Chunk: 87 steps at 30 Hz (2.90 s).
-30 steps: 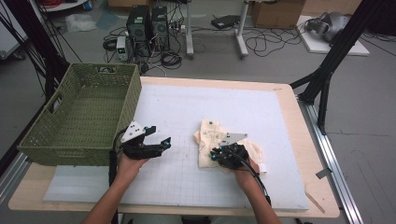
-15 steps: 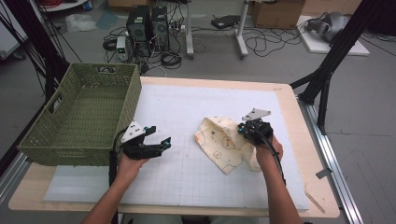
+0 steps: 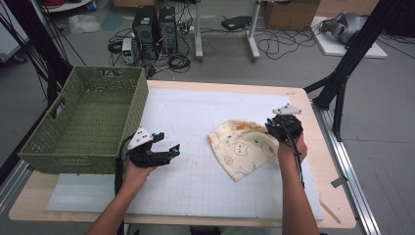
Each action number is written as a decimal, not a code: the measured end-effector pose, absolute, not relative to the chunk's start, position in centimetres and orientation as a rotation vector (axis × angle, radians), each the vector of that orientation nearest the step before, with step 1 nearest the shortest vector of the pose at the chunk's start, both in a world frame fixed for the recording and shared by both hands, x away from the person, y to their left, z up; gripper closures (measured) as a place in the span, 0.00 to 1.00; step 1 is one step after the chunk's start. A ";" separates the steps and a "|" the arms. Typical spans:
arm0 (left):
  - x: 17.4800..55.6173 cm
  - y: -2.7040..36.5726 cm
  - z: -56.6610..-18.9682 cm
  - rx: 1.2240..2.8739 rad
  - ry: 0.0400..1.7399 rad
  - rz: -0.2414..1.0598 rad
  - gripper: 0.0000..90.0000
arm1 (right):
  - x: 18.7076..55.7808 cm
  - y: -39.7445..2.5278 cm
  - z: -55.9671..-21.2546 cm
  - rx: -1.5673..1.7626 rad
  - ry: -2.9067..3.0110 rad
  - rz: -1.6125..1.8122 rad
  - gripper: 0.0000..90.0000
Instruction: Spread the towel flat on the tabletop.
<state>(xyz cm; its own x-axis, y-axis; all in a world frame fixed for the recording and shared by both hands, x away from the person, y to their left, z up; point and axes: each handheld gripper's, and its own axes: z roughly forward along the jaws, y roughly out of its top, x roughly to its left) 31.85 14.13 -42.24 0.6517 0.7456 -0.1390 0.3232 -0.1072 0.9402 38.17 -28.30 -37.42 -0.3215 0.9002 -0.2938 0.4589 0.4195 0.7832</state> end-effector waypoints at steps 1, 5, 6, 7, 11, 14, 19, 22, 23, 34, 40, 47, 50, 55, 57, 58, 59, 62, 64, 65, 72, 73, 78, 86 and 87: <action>31.8 14.1 -42.2 1.701 0.876 0.450 0.24 | 37.9 -28.0 -37.4 1.144 1.962 0.820 0.55; 31.8 14.2 -42.2 1.697 0.878 0.455 0.24 | 36.7 -26.1 -37.7 1.058 2.041 0.908 0.51; 31.8 14.2 -42.2 1.697 0.880 0.454 0.24 | 36.5 -25.5 -37.9 1.044 2.075 0.916 0.48; 31.8 14.2 -42.2 1.698 0.879 0.455 0.24 | 36.3 -24.9 -38.2 1.034 2.116 0.943 0.47; 31.8 14.2 -42.1 1.696 0.878 0.466 0.25 | 35.0 -22.5 -40.1 1.002 2.202 1.054 0.45; 31.8 14.3 -42.1 1.696 0.884 0.468 0.25 | 34.4 -21.2 -41.6 0.997 2.277 1.093 0.45; 31.8 14.3 -42.1 1.689 0.888 0.473 0.25 | 33.9 -19.2 -43.3 0.977 2.380 1.093 0.43; 31.8 14.3 -42.1 1.688 0.889 0.469 0.25 | 33.9 -18.2 -44.3 0.976 2.438 1.079 0.46; 31.8 14.3 -42.1 1.689 0.889 0.469 0.25 | 33.9 -18.1 -44.5 0.970 2.449 1.070 0.49; 31.8 14.5 -42.1 1.690 0.893 0.473 0.25 | 32.5 -17.2 -44.6 0.814 2.568 1.146 0.95; 31.9 14.6 -42.1 1.690 0.900 0.478 0.25 | 29.6 -17.2 -44.5 0.702 2.655 1.204 0.95; 32.0 14.5 -42.3 1.711 0.917 0.485 0.29 | 26.3 -19.1 -43.8 0.612 2.683 1.260 0.95; 32.0 14.4 -42.4 1.728 0.927 0.478 0.29 | 25.4 -20.9 -43.5 0.657 2.626 1.260 0.95; 32.1 14.2 -42.6 1.747 0.925 0.472 0.30 | 25.3 -24.7 -42.8 0.832 2.456 1.069 0.96; 32.1 14.1 -42.6 1.753 0.912 0.461 0.32 | 25.6 -26.0 -42.8 0.901 2.403 1.019 0.96; 32.1 14.1 -42.6 1.752 0.910 0.452 0.35 | 25.7 -26.8 -42.8 0.937 2.380 0.985 0.96; 32.1 14.0 -42.7 1.758 0.900 0.439 0.38 | 25.8 -27.1 -42.8 0.952 2.371 0.958 0.96; 32.3 13.6 -42.9 1.791 0.883 0.414 0.46 | 26.0 -28.2 -43.1 1.009 2.352 0.937 0.95; 32.3 13.1 -43.1 1.802 0.866 0.407 0.47 | 26.1 -28.4 -43.1 1.020 2.349 0.900 0.91; 32.3 12.8 -43.2 1.806 0.850 0.397 0.46 | 26.1 -28.4 -43.1 1.014 2.342 0.896 0.88; 32.7 9.9 -43.6 1.899 0.809 0.379 0.61 | 25.4 -29.1 -41.3 0.977 2.198 1.014 0.66; 32.7 9.1 -43.8 1.918 0.803 0.390 0.66 | 25.4 -29.3 -41.1 0.971 2.172 1.002 0.65; 33.2 5.5 -44.9 1.990 0.780 0.370 0.72 | 25.3 -30.3 -41.3 1.008 2.127 1.015 0.62; 34.4 1.4 -44.4 2.082 0.756 0.288 0.65 | 25.5 -30.7 -41.3 1.045 2.109 1.046 0.57; 34.5 0.8 -44.5 2.097 0.752 0.274 0.64 | 25.5 -30.7 -41.3 1.045 2.108 1.047 0.56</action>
<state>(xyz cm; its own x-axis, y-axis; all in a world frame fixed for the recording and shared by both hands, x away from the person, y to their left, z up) 34.51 0.84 -44.51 0.7937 0.6034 -0.0767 0.4127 -0.4416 0.7966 25.46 -30.72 -41.26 -0.5403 0.8306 -0.1348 0.3945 0.3915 0.8313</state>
